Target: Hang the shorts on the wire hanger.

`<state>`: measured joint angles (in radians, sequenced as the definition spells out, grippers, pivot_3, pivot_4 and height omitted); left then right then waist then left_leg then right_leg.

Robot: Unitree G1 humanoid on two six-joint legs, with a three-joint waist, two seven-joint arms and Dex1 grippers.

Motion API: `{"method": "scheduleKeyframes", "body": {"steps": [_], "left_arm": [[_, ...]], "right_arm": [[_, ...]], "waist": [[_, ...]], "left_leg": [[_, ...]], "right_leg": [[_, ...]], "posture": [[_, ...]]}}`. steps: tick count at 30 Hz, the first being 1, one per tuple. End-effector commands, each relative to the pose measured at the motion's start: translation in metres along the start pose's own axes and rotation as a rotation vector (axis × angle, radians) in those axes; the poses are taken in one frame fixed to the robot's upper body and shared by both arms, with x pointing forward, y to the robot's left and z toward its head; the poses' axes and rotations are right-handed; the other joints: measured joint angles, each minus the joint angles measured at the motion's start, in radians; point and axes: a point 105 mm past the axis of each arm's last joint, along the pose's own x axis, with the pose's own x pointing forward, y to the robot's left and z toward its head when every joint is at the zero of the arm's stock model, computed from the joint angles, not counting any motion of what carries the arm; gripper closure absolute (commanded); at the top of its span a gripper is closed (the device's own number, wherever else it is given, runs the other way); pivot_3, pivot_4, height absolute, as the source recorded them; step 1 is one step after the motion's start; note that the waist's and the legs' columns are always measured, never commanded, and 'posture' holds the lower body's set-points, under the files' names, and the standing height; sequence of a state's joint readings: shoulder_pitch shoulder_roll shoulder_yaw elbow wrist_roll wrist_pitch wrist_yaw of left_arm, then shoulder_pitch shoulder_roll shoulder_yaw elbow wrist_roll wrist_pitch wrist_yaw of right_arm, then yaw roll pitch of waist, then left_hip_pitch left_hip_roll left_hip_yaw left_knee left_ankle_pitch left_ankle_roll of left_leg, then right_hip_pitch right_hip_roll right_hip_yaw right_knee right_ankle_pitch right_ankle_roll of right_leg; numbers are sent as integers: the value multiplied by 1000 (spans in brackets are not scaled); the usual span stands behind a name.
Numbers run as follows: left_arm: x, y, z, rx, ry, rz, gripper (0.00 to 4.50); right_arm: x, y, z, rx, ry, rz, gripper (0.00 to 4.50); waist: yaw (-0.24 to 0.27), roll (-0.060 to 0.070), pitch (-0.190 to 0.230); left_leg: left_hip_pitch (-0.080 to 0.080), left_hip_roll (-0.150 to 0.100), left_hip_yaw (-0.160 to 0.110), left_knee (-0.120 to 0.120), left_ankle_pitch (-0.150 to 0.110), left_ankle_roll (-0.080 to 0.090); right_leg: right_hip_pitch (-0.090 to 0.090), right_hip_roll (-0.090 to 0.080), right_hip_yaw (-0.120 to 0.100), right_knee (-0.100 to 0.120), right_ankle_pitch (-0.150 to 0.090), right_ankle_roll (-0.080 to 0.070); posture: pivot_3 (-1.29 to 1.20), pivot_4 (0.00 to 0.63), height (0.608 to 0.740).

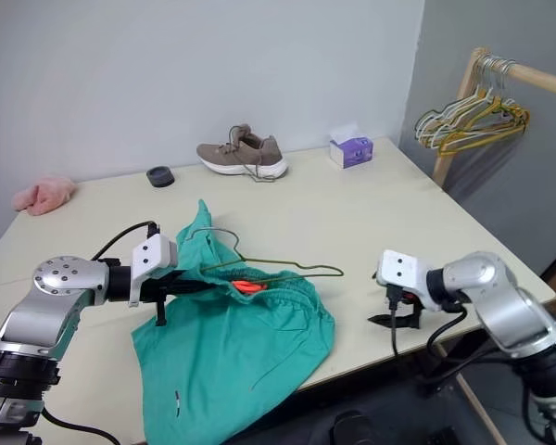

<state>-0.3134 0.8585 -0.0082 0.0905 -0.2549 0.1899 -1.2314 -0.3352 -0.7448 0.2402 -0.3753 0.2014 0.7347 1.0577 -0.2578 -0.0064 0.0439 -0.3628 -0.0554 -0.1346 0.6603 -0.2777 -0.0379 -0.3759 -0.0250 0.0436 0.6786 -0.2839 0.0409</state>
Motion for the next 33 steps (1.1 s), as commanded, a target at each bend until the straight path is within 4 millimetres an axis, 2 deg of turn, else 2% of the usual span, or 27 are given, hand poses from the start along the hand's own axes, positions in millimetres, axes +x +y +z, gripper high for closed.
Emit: {"method": "scheduleKeyframes", "body": {"steps": [1, 7, 9, 12, 16, 20, 21, 27, 33], "left_arm": [[-9, 14, 16, 32, -39, 56, 4500], [-8, 16, 19, 32, -48, 62, 4500], [-8, 16, 19, 33, -50, 64, 4500], [-11, 17, 19, 27, -52, 78, 4500], [-14, 17, 20, -1, -71, 97, 4500], [-22, 12, 23, -77, -113, 103, 4500], [-24, 12, 24, -89, -119, 104, 4500], [-39, 6, 26, -163, -134, 97, 4500], [-56, -3, 14, -204, -60, 57, 4500]], "right_arm": [[13, 3, 18, 108, -96, -55, 34], [45, 6, 17, 239, -132, -82, 34], [50, 4, 15, 253, -126, -102, 393], [51, 3, 13, 273, -136, -113, 1281], [50, 1, 12, 288, -153, -138, 2710], [45, -12, 15, 337, -204, -202, 4229], [42, -18, 15, 355, -217, -217, 4465], [29, -39, 16, 388, -245, -286, 4465], [14, -56, 13, 422, -256, -350, 4465]], "waist": [[3, 0, 0], [7, 0, 0], [6, 0, 0], [6, 0, 0], [7, 0, 0], [5, 0, 0], [6, 0, 0], [6, 0, 0], [6, 1, 1]], "left_leg": [[0, 0, 0, 0, 0, 0], [0, -2, 0, 1, 0, 0], [0, -2, 0, 1, 0, 0], [0, -2, 0, 1, 0, 0], [0, -2, 0, 1, 0, 0], [0, -2, 0, 0, 0, 0], [0, -2, 0, 0, 0, 0], [0, -2, 0, 0, 0, 0], [0, -2, 1, 0, 0, 0]], "right_leg": [[0, 0, 0, 0, 0, 0], [0, -1, 1, -1, 0, 0], [0, -1, 1, 0, 0, 0], [-1, -1, 1, 0, 0, 0], [-1, -1, 1, 0, 0, 0], [-1, -1, 1, 0, 0, 0], [-1, -1, 1, 0, 0, 0], [-1, -1, 1, 0, 0, 0], [-1, -1, 1, 0, 0, 0]], "posture": [[-315, 0, 740], [-310, 0, 740], [-301, 0, 740], [-295, 0, 740], [-291, 0, 740], [-288, 0, 740], [-288, 0, 740], [-284, 0, 740], [-276, 0, 740]]}}
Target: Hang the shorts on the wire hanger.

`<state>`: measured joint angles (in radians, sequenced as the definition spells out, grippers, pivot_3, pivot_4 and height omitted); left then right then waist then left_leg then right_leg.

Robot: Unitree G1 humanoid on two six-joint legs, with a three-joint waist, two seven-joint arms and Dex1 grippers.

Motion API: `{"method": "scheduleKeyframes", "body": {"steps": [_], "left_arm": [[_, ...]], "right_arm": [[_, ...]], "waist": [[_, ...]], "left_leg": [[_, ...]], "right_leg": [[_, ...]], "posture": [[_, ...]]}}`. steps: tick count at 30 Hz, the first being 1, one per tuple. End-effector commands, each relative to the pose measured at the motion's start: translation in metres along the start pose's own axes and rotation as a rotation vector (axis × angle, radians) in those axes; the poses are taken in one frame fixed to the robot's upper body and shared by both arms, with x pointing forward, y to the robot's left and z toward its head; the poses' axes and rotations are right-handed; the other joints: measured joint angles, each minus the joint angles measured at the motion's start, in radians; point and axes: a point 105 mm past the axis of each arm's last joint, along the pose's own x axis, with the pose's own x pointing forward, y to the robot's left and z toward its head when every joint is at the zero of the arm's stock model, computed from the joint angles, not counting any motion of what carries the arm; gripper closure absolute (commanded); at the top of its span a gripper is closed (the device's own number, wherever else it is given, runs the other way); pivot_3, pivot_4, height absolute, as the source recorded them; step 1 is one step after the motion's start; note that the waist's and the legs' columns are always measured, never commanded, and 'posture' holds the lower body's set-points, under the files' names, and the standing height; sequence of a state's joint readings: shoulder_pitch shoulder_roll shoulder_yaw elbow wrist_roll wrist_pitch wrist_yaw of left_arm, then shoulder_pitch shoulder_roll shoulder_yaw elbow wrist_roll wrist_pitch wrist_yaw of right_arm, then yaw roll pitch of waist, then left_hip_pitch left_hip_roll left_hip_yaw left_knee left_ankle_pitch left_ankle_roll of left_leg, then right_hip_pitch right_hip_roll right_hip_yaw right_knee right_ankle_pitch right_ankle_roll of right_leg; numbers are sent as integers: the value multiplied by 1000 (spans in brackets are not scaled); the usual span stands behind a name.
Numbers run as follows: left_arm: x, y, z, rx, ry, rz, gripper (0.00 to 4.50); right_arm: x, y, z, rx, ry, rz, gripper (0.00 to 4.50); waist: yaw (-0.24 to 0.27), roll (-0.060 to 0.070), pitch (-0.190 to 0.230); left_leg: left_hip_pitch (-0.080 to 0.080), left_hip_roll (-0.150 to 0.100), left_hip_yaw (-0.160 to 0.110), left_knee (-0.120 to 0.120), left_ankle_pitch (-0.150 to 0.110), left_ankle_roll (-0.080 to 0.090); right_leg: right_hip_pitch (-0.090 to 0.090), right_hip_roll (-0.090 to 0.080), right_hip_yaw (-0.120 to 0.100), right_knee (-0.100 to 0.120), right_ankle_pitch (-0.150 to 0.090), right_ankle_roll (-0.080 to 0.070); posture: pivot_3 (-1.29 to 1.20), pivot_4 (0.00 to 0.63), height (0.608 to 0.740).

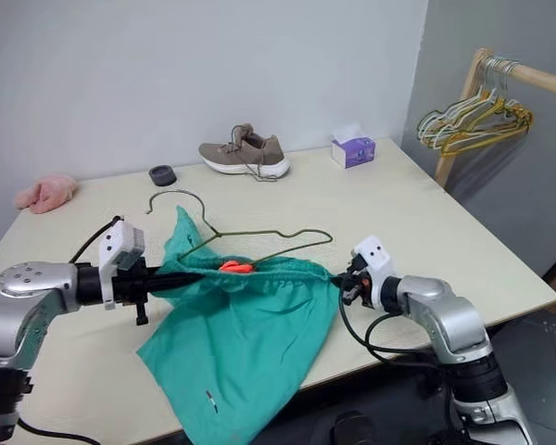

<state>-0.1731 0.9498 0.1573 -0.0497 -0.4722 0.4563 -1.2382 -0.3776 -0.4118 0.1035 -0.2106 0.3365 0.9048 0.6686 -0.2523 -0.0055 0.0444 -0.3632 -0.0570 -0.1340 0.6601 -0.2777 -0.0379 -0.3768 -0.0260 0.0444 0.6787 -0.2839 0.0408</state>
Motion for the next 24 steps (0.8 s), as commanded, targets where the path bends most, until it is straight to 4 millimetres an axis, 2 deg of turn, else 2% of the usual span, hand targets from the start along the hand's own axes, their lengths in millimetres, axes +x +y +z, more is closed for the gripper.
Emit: {"method": "scheduleKeyframes", "body": {"steps": [1, 8, 13, 17, 20, 24], "left_arm": [[-21, 5, 11, 31, 2, 35, 4500], [-30, 12, 8, 42, 46, 57, 4500], [-24, 19, 15, 52, 4, 85, 4500], [-16, 16, 16, 58, -8, 67, 4500], [-14, 15, 17, 60, -14, 60, 4500], [-13, 15, 18, 63, -17, 55, 4500]], "right_arm": [[-12, -21, 14, -6, -43, -91, 4465], [-14, -23, 15, 2, -45, -101, 4465], [-16, 7, 10, -204, 2, 45, 4465], [-19, 24, 15, -301, -20, 108, 3600], [-15, 29, 22, -349, -41, 101, 2557], [-3, 25, 29, -368, -51, 46, 1189]], "waist": [[1, 0, 0], [4, 2, 1], [6, 2, 2], [2, 2, 2], [0, 2, 1], [0, 2, 1]], "left_leg": [[0, 0, 0, 0, 0, 0], [0, 0, 0, 0, 0, 0], [0, 0, 0, 0, 0, 0], [0, 0, 0, 0, 0, 0], [0, 0, 1, 0, 0, 0], [0, 1, 1, 0, 0, 0]], "right_leg": [[0, 0, 0, 0, 0, 0], [0, 0, 0, 0, 0, 0], [0, 0, 0, 0, 0, 0], [0, 0, 0, 0, 0, 0], [0, 0, 0, 0, 0, 0], [-1, 0, 1, 0, 0, 0]], "posture": [[-273, 0, 740], [-274, 0, 740], [-278, 0, 740], [-284, 0, 740], [-284, 0, 740], [-285, 0, 740]]}}
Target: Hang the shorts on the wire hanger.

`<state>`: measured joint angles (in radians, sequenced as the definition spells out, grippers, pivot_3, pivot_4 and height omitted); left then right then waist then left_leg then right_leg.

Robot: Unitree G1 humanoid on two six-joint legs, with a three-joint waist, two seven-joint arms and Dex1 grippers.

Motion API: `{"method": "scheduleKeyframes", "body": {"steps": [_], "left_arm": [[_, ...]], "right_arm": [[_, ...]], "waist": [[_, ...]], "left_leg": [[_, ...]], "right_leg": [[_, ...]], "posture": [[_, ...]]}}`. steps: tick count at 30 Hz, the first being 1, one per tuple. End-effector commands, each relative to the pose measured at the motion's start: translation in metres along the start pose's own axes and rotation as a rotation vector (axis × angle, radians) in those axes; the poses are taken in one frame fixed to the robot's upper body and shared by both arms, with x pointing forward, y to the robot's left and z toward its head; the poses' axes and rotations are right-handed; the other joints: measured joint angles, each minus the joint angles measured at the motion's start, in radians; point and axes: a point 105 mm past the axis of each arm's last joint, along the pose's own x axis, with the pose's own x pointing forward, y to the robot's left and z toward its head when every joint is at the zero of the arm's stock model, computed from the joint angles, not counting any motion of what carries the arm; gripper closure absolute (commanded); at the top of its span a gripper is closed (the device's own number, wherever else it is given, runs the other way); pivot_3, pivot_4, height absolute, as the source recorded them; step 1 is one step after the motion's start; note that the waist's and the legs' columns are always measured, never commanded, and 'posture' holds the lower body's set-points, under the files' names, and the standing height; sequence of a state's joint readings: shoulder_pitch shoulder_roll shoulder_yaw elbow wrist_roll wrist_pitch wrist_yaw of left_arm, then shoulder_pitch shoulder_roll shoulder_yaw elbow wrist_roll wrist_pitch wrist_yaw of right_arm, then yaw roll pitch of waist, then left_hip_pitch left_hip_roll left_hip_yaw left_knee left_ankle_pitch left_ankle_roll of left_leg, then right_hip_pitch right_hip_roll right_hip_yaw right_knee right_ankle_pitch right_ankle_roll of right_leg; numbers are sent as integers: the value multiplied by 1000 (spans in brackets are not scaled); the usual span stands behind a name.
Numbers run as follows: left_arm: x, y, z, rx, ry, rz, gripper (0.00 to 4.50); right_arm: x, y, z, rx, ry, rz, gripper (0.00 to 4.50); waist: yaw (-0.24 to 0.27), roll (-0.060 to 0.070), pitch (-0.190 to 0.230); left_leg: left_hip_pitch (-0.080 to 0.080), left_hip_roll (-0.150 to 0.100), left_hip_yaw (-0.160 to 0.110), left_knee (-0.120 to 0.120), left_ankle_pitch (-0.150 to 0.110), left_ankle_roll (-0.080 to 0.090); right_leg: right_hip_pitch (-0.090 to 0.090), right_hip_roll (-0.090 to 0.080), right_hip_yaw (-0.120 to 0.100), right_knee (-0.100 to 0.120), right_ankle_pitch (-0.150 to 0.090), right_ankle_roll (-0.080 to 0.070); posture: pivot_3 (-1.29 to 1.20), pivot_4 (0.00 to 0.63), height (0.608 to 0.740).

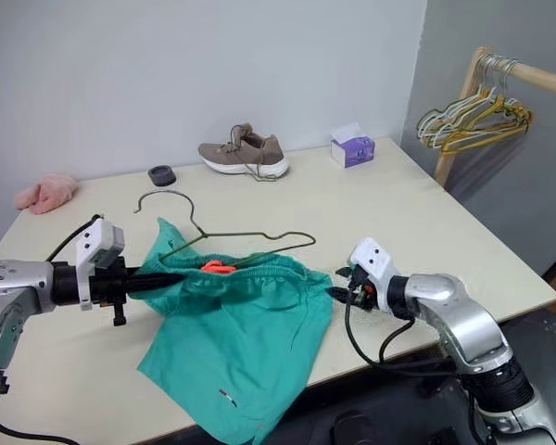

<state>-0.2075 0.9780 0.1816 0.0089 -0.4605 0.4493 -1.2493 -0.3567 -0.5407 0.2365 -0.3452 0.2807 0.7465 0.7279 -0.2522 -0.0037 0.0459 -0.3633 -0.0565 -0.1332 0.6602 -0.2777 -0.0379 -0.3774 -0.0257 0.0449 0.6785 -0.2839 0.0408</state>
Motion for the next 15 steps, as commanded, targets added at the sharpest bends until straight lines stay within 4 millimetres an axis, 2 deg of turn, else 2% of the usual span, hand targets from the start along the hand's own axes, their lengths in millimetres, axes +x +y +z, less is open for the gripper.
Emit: {"method": "scheduleKeyframes", "body": {"steps": [1, 3, 4, 10, 12, 15], "left_arm": [[0, 1, 14, 57, -27, 2, 4500], [0, 1, 15, 58, -28, 1, 4500], [1, 1, 15, 59, -27, 0, 4500], [3, -1, 14, 61, -29, -4, 4500], [4, -1, 15, 62, -30, -6, 4500], [5, -1, 14, 61, -31, -8, 4500]], "right_arm": [[6, -7, 17, -72, -34, -46, 765], [10, -6, 16, -79, -24, -37, 73], [13, -5, 15, -79, -23, -31, 28], [35, 5, 14, -80, -21, 18, 28], [44, 0, 14, -58, -29, -11, 28], [52, -7, 15, -1, -56, -40, 575]], "waist": [[0, 0, 0], [1, 0, 0], [2, 0, 0], [1, 0, 0], [1, 0, 0], [0, 0, 0]], "left_leg": [[0, 0, 0, 0, 0, 0], [0, 0, 0, 0, 0, 0], [0, 0, 0, 0, 0, 0], [0, 0, 0, 0, 0, 0], [0, 0, 0, 0, 0, 0], [0, 0, 0, 0, 0, 0]], "right_leg": [[0, 0, 0, 0, 0, 0], [0, 0, 0, 0, 0, 0], [0, 0, 0, 0, 0, 0], [0, 0, 0, 0, 0, 0], [0, 0, 0, 0, 0, 0], [0, 0, 0, 0, 0, 0]], "posture": [[-284, 0, 740], [-283, 0, 740], [-283, 0, 740], [-281, 0, 740], [-281, 0, 740], [-279, 0, 740]]}}
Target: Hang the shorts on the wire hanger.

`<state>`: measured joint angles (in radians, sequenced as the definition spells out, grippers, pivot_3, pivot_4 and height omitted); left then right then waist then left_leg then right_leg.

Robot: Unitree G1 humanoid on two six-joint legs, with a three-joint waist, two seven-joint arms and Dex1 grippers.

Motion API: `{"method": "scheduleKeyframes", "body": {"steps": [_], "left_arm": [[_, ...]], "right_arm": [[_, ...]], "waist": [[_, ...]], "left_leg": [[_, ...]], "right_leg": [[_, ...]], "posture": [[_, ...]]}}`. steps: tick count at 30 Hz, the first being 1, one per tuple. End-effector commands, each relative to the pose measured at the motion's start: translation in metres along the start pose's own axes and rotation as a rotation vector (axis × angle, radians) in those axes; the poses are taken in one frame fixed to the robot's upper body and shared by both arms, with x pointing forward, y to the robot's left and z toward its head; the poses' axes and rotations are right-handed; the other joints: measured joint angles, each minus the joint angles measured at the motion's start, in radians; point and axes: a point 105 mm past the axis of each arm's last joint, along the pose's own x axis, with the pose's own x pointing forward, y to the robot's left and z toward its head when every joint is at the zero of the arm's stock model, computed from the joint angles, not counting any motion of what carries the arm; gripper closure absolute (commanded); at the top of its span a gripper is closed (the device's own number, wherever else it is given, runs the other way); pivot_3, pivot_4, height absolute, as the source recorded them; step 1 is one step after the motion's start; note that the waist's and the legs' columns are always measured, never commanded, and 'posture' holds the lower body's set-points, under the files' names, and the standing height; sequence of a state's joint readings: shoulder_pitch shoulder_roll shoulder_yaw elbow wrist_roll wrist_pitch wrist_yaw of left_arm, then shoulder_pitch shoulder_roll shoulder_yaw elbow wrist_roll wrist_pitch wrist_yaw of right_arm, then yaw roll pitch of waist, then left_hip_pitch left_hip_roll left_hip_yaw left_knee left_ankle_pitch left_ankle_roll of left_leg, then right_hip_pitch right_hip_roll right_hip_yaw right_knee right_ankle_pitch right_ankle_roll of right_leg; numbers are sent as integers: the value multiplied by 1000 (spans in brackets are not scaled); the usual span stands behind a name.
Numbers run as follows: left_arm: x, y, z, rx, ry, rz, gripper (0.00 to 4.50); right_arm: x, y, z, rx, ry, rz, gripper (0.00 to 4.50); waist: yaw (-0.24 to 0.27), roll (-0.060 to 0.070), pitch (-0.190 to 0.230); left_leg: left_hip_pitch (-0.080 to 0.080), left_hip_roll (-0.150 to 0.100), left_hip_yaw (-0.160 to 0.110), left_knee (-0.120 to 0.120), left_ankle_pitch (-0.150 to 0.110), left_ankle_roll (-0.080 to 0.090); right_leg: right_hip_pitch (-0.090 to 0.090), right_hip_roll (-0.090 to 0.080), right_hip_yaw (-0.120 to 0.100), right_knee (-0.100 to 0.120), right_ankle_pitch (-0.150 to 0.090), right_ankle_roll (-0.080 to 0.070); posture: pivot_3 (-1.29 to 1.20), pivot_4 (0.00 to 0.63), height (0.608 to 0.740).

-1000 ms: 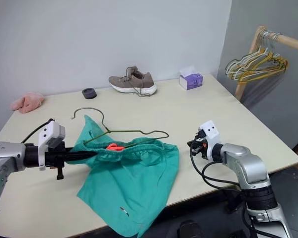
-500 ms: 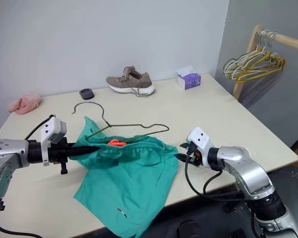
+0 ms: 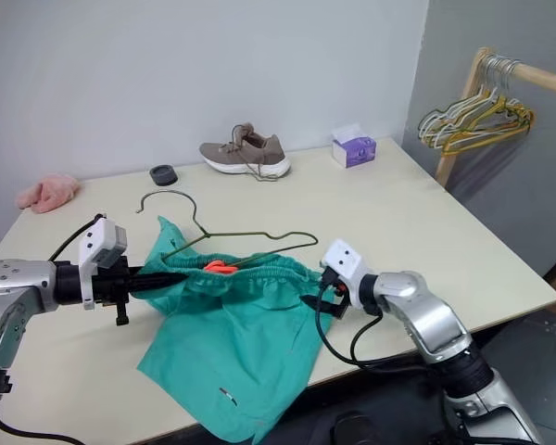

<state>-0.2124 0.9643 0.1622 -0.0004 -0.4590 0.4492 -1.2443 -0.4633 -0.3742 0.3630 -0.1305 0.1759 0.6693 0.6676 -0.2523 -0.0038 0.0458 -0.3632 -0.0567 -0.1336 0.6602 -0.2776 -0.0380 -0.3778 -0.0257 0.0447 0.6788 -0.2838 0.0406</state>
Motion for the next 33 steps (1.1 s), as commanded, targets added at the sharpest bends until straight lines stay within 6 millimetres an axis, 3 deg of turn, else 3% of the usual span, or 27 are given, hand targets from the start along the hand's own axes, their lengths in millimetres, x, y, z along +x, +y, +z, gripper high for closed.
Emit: {"method": "scheduleKeyframes", "body": {"steps": [1, 11, 15, 24, 33], "left_arm": [[-1, 2, 14, 60, -27, 9, 4500], [-1, 1, 13, 45, -36, 16, 4500], [-3, 0, 12, 27, -38, 16, 4500], [-28, 2, -1, -13, 47, 21, 4500], [-39, 10, -6, 11, 105, 54, 4500]], "right_arm": [[3, -14, 15, 18, -69, -57, 921], [-3, -26, 17, 80, -124, -110, 4475], [-6, -31, 21, 108, -152, -138, 4475], [-23, -51, 13, 153, -134, -211, 4475], [-30, -54, 12, 160, -131, -232, 4475]], "waist": [[0, 0, 0], [0, 0, 0], [0, 0, 0], [0, 0, 0], [0, 1, 0]], "left_leg": [[0, 0, 0, 0, 0, 0], [0, 0, 0, 0, 0, 0], [0, 0, 0, 0, 0, 0], [0, 0, 0, 0, 0, 0], [0, 0, 0, 0, 0, 0]], "right_leg": [[0, 0, 0, 0, 0, 0], [0, 0, 0, 1, 2, -3], [0, 0, 0, 1, 1, -1], [-1, 0, 0, 1, 2, -3], [-1, 0, 0, 1, 0, 0]], "posture": [[-277, 0, 740], [-278, 0, 740], [-279, 0, 740], [-276, 0, 740], [-279, 0, 740]]}}
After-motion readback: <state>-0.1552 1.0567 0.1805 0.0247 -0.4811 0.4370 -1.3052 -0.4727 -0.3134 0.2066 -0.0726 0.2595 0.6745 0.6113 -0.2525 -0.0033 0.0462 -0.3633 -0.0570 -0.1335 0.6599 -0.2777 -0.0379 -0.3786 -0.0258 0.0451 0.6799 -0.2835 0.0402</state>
